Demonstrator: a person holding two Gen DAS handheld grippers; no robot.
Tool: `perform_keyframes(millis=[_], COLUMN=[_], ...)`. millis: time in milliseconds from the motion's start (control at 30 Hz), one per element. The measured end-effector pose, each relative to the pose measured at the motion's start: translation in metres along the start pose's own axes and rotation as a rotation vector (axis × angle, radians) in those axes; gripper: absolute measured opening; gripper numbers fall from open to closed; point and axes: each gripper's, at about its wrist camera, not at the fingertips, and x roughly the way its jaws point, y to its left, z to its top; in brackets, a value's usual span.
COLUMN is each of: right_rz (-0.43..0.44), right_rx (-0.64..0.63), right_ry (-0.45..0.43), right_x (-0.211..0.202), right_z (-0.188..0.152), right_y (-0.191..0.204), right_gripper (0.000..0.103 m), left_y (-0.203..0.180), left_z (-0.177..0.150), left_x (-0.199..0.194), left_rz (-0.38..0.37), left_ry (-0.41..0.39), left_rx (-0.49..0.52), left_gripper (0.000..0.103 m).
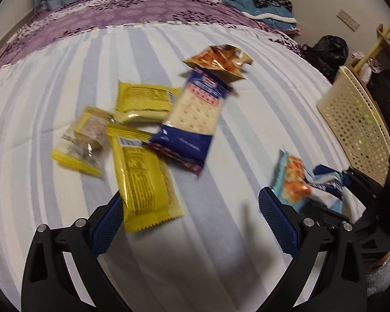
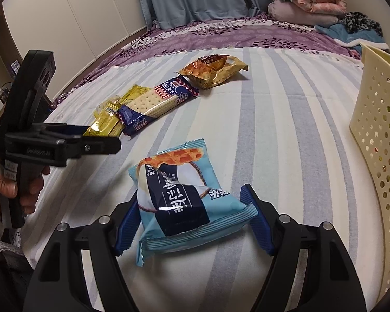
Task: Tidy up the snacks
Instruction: 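Grasp the light-blue coconut pack with the right gripper while the left grasps a yellow biscuit pack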
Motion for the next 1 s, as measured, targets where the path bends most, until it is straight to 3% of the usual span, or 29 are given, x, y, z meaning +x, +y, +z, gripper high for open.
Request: perform_keyframes(millis=[133, 333, 567, 633, 767, 833, 900, 1000], right_rz=[0.006, 0.017, 0.025, 0.032, 0.035, 0.033, 0.032, 0.029], right_rx=[0.019, 0.034, 0.059, 0.069, 0.073, 0.072, 0.071, 0.068], right_ry=[-0.005, -0.01, -0.02, -0.023, -0.021, -0.02, -0.02, -0.02], right_x=[-0.004, -0.005, -0.006, -0.006, -0.006, -0.005, -0.005, -0.005], right_z=[-0.003, -0.004, -0.003, -0.004, -0.004, -0.004, -0.004, -0.004], right_y=[-0.004, -0.007, -0.013, -0.016, -0.016, -0.016, -0.015, -0.014], right_gripper=[0.073, 0.073, 0.073, 0.073, 0.073, 0.073, 0.073, 0.073], left_y=[0.002, 0.029, 0.036, 0.035, 0.033, 0.031, 0.029, 0.031], left_z=[-0.009, -0.002, 0.01, 0.011, 0.008, 0.008, 0.007, 0.004], left_x=[-0.006, -0.011, 0.003, 0.008, 0.009, 0.008, 0.005, 0.0], left_rz=[-0.046, 0.11, 0.277, 0.29, 0.297, 0.249, 0.225, 0.209], left_ry=[0.014, -0.035, -0.069, -0.063, -0.081, -0.082, -0.084, -0.08], left_rx=[-0.027, -0.086, -0.016, 0.002, 0.043, 0.05, 0.06, 0.046], left_gripper=[0.1, 0.1, 0.098, 0.086, 0.08, 0.058, 0.046, 0.045])
